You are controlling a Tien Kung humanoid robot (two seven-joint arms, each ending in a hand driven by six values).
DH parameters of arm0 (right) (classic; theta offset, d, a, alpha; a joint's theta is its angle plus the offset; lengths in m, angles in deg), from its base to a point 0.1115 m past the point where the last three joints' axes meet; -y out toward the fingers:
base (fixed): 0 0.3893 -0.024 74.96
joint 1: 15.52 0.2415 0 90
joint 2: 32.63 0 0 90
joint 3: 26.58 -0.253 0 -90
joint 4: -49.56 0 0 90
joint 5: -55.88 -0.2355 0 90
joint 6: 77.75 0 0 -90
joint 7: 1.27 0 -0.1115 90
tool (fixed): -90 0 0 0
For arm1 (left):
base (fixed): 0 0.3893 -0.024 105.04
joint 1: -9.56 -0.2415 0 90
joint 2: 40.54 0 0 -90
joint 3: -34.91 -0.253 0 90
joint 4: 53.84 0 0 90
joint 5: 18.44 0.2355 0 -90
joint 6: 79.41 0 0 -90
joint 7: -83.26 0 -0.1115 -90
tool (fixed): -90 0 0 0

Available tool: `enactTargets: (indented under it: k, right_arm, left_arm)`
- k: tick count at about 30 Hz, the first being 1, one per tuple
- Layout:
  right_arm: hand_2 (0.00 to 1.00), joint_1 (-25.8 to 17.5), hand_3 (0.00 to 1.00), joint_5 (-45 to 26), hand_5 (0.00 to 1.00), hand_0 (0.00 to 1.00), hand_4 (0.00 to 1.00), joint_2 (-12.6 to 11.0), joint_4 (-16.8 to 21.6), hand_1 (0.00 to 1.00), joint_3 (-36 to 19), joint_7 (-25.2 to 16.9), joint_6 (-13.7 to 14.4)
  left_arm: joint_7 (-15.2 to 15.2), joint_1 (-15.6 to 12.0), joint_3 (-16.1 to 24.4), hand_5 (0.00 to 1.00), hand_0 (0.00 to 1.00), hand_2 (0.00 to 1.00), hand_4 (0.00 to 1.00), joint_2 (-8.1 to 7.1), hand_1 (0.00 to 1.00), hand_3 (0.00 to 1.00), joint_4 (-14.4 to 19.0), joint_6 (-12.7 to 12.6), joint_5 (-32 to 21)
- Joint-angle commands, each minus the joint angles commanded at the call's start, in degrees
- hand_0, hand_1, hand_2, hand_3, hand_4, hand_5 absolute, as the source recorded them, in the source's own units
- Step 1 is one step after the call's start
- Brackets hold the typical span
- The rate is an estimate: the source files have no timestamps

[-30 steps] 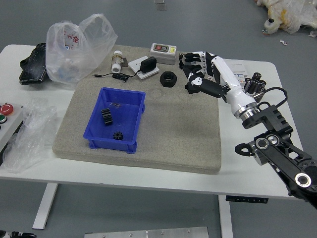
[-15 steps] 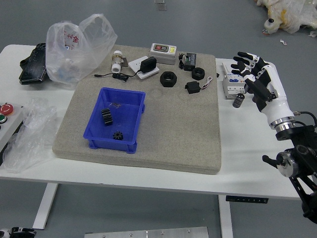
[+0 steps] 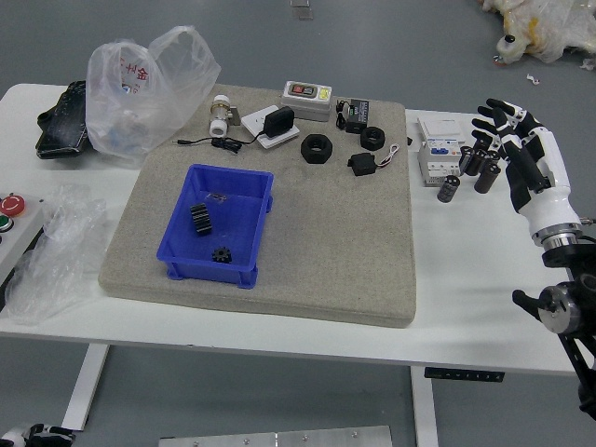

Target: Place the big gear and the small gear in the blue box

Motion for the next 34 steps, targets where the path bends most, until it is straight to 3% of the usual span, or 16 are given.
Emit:
enactTargets:
  k: [8, 16, 17, 26, 34]
  right_arm:
    - [0.709, -0.49, 0.674, 0.48, 0.47, 0.675, 0.742, 0.33, 0.17, 0.669, -1.45, 0.11, 0.0]
    - [0.709, -1.03, 0.671, 0.3, 0.475, 0.675, 0.735, 0.63, 0.12, 0.668, -2.01, -0.03, -0.08]
    - [0.709, -0.95, 0.671, 0.29, 0.504, 0.673, 0.752, 0.65, 0.14, 0.67, -2.04, -0.05, -0.09]
    - [0.707, -1.09, 0.671, 0.04, 0.521, 0.671, 0.765, 0.83, 0.14, 0.67, -2.41, -0.32, -0.35]
    - [0.708, -1.33, 0.671, 0.0, 0.528, 0.669, 0.77, 0.9, 0.4, 0.668, -3.12, -0.59, -0.73]
  left_arm:
    - [-0.08, -0.72, -0.38, 0.173, 0.582, 0.453, 0.658, 0.43, 0.361, 0.639, -0.22, -0.26, -0.94]
    - [1.28, -1.14, 2.12, 0.177, 0.581, 0.418, 0.658, 0.54, 0.342, 0.635, -0.48, -0.37, 0.88]
    - [1.46, -1.08, 2.44, 0.18, 0.582, 0.364, 0.657, 0.5, 0.335, 0.634, -0.51, -0.35, 1.14]
    - [2.12, -0.76, 3.38, 0.181, 0.579, 0.359, 0.656, 0.38, 0.318, 0.633, -0.55, -0.26, 1.72]
    - [5.6, -1.49, 9.97, 0.182, 0.579, 0.357, 0.654, 0.27, 0.312, 0.633, -0.49, 0.1, 7.01]
